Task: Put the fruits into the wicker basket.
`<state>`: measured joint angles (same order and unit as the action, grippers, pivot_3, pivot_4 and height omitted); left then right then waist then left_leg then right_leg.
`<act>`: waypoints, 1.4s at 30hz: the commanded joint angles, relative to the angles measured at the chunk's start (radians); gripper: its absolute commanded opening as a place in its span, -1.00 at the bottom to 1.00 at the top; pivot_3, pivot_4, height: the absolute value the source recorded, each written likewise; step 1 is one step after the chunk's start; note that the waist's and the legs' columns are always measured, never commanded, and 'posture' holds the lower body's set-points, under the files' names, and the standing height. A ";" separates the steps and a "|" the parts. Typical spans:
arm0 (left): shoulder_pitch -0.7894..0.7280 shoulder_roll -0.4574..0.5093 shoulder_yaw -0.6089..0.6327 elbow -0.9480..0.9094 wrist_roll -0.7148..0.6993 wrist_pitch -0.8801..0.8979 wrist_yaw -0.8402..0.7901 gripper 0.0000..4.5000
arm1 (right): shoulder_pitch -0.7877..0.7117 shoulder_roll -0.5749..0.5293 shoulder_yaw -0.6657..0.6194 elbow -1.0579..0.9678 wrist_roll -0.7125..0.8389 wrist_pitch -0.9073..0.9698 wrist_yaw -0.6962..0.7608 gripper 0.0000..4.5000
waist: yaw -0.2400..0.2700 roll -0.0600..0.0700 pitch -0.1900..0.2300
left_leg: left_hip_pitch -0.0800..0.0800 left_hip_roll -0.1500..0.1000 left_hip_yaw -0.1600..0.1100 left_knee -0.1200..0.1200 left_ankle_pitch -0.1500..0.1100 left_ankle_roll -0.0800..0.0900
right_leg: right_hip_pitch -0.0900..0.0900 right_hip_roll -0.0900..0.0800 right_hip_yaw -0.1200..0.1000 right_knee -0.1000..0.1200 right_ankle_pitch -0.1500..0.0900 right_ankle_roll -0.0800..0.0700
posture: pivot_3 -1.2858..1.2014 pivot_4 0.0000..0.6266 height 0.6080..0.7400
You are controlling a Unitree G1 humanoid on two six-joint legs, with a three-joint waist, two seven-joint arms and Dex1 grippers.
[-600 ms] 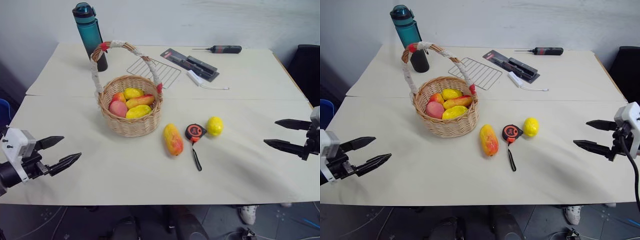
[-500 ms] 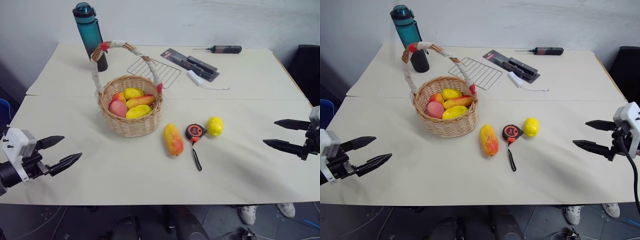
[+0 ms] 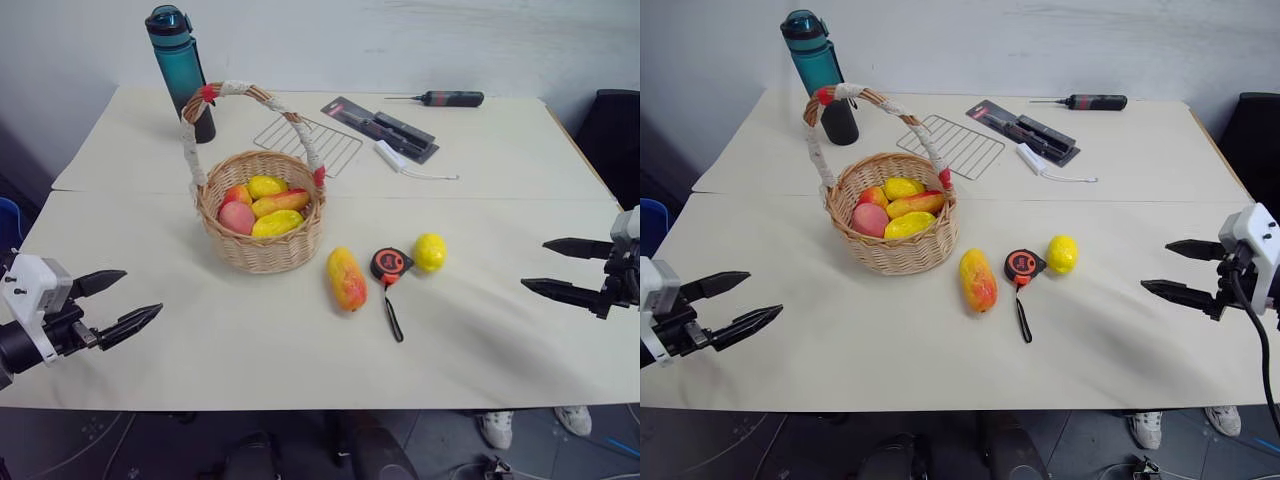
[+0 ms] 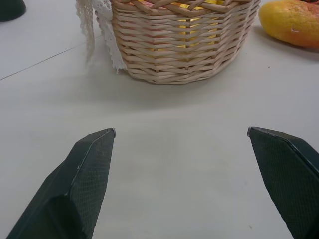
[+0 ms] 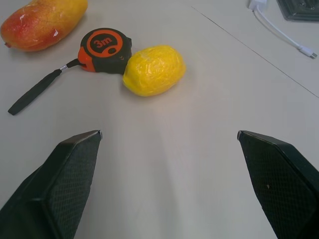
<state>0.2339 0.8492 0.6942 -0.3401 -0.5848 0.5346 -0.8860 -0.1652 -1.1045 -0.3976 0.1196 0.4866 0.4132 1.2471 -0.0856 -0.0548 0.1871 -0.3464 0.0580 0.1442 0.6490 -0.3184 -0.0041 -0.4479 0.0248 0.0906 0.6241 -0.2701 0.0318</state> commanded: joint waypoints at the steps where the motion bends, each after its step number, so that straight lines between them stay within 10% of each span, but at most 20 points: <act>1: -0.015 0.020 0.019 -0.019 -0.002 0.000 0.009 0.98 | -0.009 -0.006 -0.013 -0.014 -0.002 -0.008 -0.005 1.00 | 0.000 0.000 0.000 | 0.000 0.000 0.000 0.000 0.000 0.000 | 0.000 0.000 0.000 0.000 0.000 0.000 | 0.03 -0.52 1.00; 13: -0.096 0.075 -0.041 -0.101 -0.107 0.089 -0.045 0.98 | -0.080 -0.010 0.040 -0.096 0.025 0.027 0.007 1.00 | -0.002 0.001 0.000 | 0.001 0.000 0.001 0.000 0.000 0.000 | 0.000 0.000 0.000 0.002 0.000 0.000 | 0.03 -0.52 1.00; 28: -0.624 0.170 -0.496 -0.215 -0.233 0.126 -0.178 0.98 | -0.695 0.297 0.671 0.153 -0.353 -0.139 0.075 1.00 | -0.005 0.010 0.006 | 0.002 0.001 0.002 0.001 0.005 -0.010 | -0.001 0.003 0.001 0.006 0.003 0.007 | 0.03 -0.52 1.00; 42: -0.636 0.138 -0.556 -0.210 -0.162 0.085 -0.176 0.98 | -0.827 0.435 0.791 0.348 -0.504 -0.049 0.157 1.00 | -0.009 0.010 0.007 | -0.008 0.003 0.002 0.017 0.005 -0.014 | -0.016 0.005 0.001 0.030 0.000 0.003 | 0.03 -0.52 1.00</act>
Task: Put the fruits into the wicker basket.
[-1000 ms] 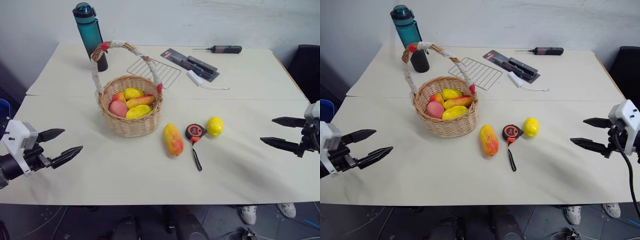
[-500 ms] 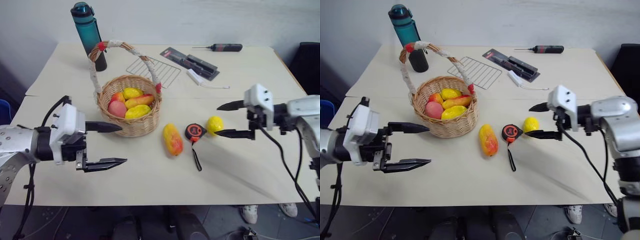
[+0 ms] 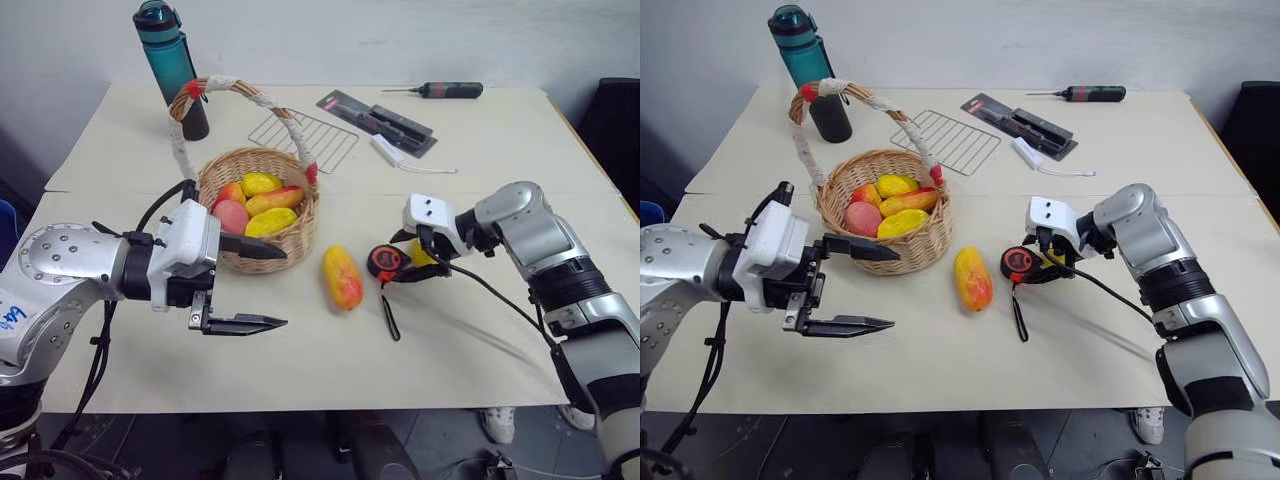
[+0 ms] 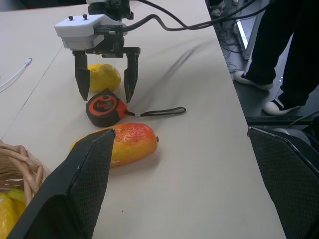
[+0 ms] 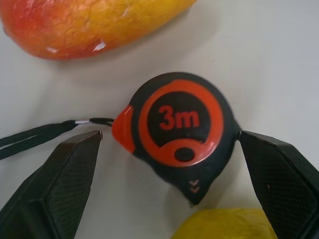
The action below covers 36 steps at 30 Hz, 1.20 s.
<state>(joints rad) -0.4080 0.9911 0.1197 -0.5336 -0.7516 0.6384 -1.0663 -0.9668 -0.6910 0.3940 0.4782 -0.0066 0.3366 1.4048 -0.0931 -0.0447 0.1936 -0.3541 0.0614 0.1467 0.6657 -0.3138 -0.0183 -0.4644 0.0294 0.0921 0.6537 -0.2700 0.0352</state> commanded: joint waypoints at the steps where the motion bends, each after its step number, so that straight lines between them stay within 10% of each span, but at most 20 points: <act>1: 0.007 -0.005 0.019 -0.017 0.007 -0.019 0.005 0.98 | -0.028 0.030 0.001 -0.006 -0.018 0.031 -0.006 1.00 | -0.005 0.000 0.000 | 0.001 0.000 0.000 0.000 0.000 0.000 | 0.001 0.000 0.000 0.000 0.000 0.000 | 0.03 -0.52 1.00; 25: -0.026 -0.028 0.007 -0.001 0.040 -0.039 0.023 0.98 | -0.058 0.169 -0.003 0.208 -0.150 -0.284 -0.122 1.00 | -0.050 -0.001 0.000 | 0.003 0.001 -0.003 -0.002 0.002 -0.003 | 0.001 0.001 -0.001 0.005 -0.001 -0.002 | 0.03 -0.52 1.00; 31: -0.042 -0.035 0.004 0.007 0.050 -0.038 0.024 1.00 | -0.050 0.176 -0.015 0.200 -0.142 -0.283 -0.103 0.38 | -0.048 -0.001 0.000 | 0.003 0.000 -0.003 -0.002 0.002 -0.003 | 0.001 0.001 -0.001 0.005 -0.001 -0.002 | 0.03 -0.52 1.00; 36: -0.045 -0.036 0.007 0.004 0.043 -0.034 0.024 1.00 | -0.036 0.172 -0.045 0.146 -0.102 -0.234 -0.070 0.38 | -0.047 -0.001 0.000 | 0.002 0.000 -0.003 -0.002 0.002 -0.003 | 0.001 0.001 -0.001 0.005 -0.001 -0.002 | 0.03 -0.52 1.00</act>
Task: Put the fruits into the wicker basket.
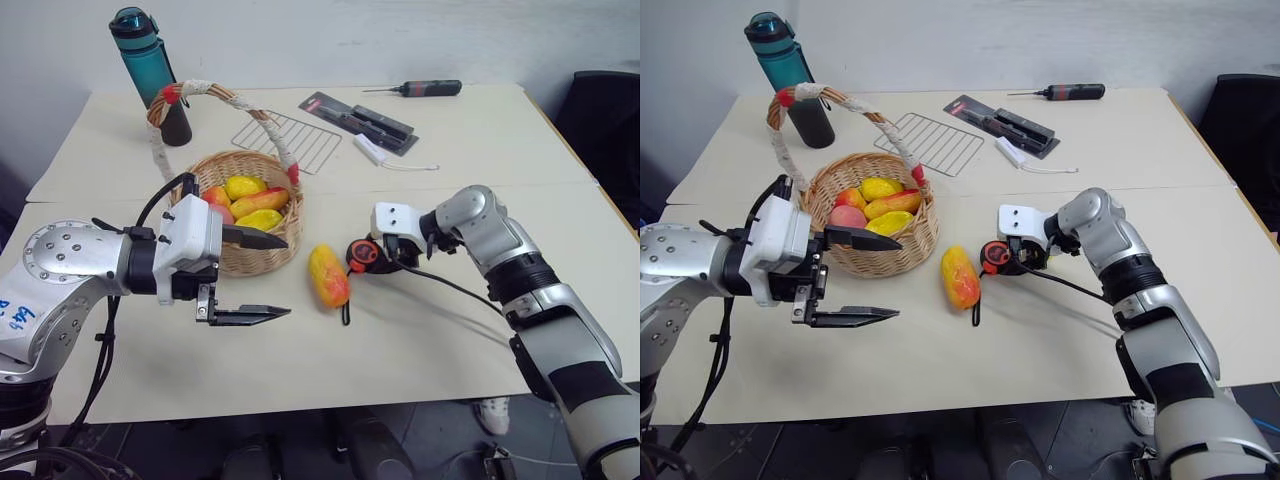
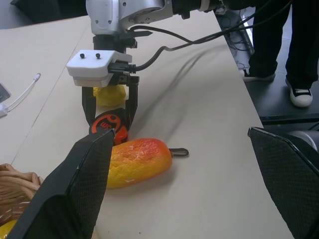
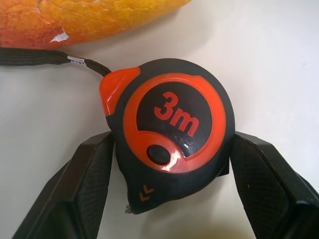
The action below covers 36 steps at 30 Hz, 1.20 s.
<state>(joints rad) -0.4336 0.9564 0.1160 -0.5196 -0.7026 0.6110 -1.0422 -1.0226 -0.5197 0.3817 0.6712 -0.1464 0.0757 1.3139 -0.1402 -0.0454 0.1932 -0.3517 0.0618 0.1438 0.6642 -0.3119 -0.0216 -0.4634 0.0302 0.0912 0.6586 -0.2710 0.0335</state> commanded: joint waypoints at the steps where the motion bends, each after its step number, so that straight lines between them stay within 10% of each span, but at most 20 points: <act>1: -0.023 -0.005 0.012 -0.012 -0.014 -0.001 0.004 1.00 | 0.021 0.000 -0.055 -0.081 0.065 0.065 0.026 0.38 | 0.000 0.000 0.000 | 0.000 0.000 0.000 0.000 0.000 0.000 | 0.000 0.000 0.000 0.000 0.000 0.000 | 0.03 -0.52 1.00; 10: -0.062 -0.073 0.016 -0.040 -0.096 0.056 0.064 1.00 | 0.062 -0.225 -0.324 -0.481 0.240 0.414 0.004 0.38 | 0.015 0.002 0.002 | -0.002 0.000 -0.001 0.000 0.000 0.000 | -0.001 0.000 -0.001 0.000 0.000 0.000 | 0.03 -0.52 1.00; 19: -0.082 -0.125 -0.025 -0.014 -0.082 0.045 0.066 1.00 | 0.533 -0.591 -0.709 -0.637 0.285 0.588 -0.087 0.38 | 0.054 0.001 0.001 | -0.002 -0.004 -0.003 0.000 -0.003 0.002 | 0.002 -0.002 0.000 -0.005 -0.003 0.004 | 0.03 -0.52 1.00; 26: -0.132 -0.149 -0.067 0.033 -0.061 0.026 0.029 1.00 | 0.924 -0.508 -0.912 -0.697 0.297 0.634 -0.241 0.38 | 0.044 0.001 0.001 | 0.000 -0.005 -0.002 0.000 0.001 0.002 | 0.004 0.000 0.004 -0.004 -0.003 0.006 | 0.03 -0.52 1.00; 28: -0.141 -0.152 -0.072 0.042 -0.058 0.022 0.019 1.00 | 0.980 -0.457 -0.909 -0.729 0.318 0.650 -0.276 0.69 | 0.036 0.001 0.001 | 0.000 -0.005 -0.002 -0.001 0.001 0.002 | 0.004 0.000 0.005 -0.003 -0.003 0.006 | 0.03 -0.52 1.00; 36: -0.146 -0.148 -0.070 0.048 -0.052 0.019 0.007 1.00 | 0.998 -0.420 -0.882 -0.728 0.368 0.647 -0.353 0.98 | 0.030 0.001 0.001 | 0.000 -0.005 -0.003 -0.001 0.001 0.001 | 0.003 -0.001 0.004 -0.002 -0.003 0.007 | 0.03 -0.52 1.00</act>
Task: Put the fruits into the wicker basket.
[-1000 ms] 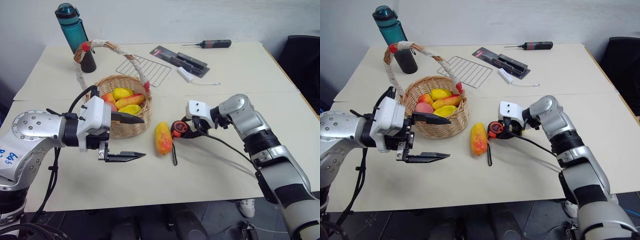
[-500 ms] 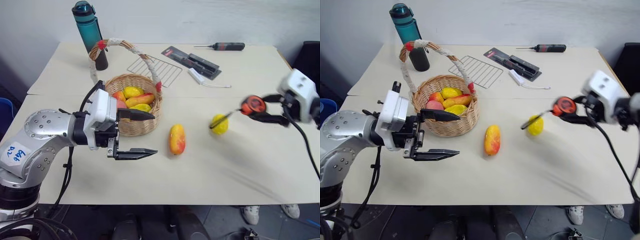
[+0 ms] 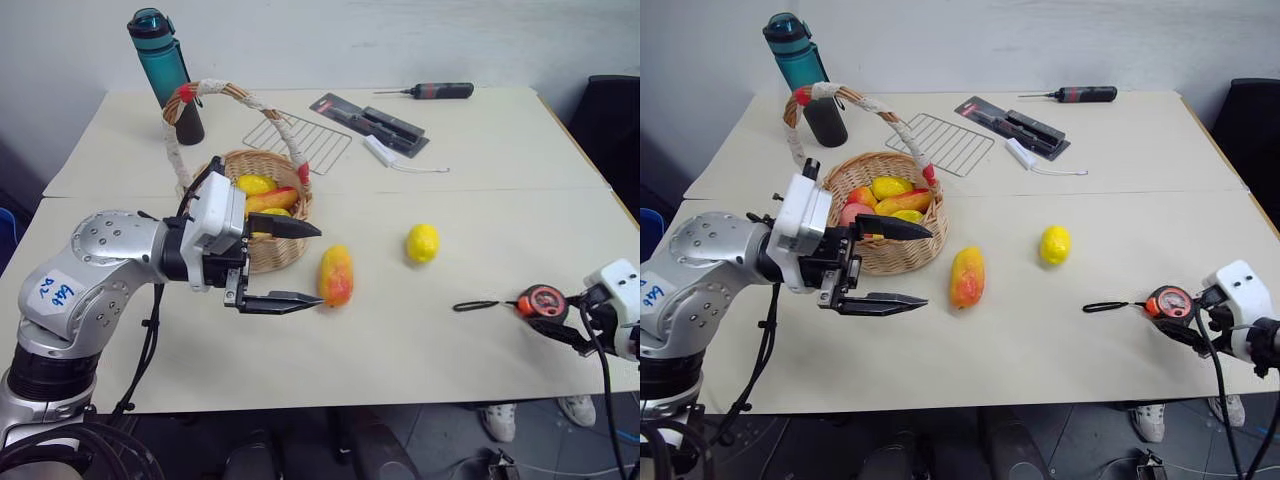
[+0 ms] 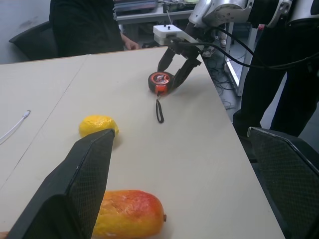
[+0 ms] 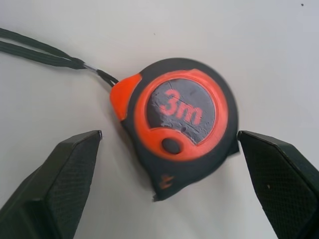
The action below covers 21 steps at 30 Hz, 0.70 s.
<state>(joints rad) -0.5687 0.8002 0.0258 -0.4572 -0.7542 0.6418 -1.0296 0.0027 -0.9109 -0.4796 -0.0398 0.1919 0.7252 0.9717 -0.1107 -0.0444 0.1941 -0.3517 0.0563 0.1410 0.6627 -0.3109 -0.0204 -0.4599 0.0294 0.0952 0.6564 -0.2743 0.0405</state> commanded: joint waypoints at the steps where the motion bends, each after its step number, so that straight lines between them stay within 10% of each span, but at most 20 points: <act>1: -0.003 0.014 0.027 -0.017 0.000 -0.011 -0.006 1.00 | -0.044 -0.047 -0.021 -0.010 0.037 -0.007 -0.005 0.98 | 0.000 0.000 0.000 | 0.000 0.000 0.000 0.000 0.000 0.000 | 0.000 0.000 0.000 0.000 0.000 0.000 | 0.03 -0.52 1.00; 13: 0.141 0.122 0.188 -0.077 -0.033 0.030 0.027 1.00 | -0.296 -0.189 0.067 -0.198 0.322 0.105 0.178 0.98 | 0.000 -0.001 0.001 | 0.000 0.000 -0.002 -0.001 0.000 0.000 | 0.000 0.000 -0.002 0.000 -0.001 0.000 | 0.03 -0.52 1.00; 21: 0.154 0.188 0.234 -0.044 -0.036 0.033 0.003 1.00 | -0.583 0.166 0.287 -0.366 0.603 0.636 -0.145 0.98 | -0.003 -0.004 0.002 | -0.002 0.001 -0.004 -0.001 0.000 0.000 | -0.001 -0.001 -0.004 -0.001 -0.001 -0.002 | 0.03 -0.52 1.00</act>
<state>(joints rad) -0.4060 0.9732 0.2352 -0.4972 -0.7803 0.6794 -1.0219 -0.5548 -0.7453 -0.1743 -0.3856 0.7619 1.2858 0.8848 -0.1135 -0.0483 0.1956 -0.3554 0.0572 0.1370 0.6620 -0.3112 -0.0203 -0.4634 0.0285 0.0918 0.6557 -0.2754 0.0387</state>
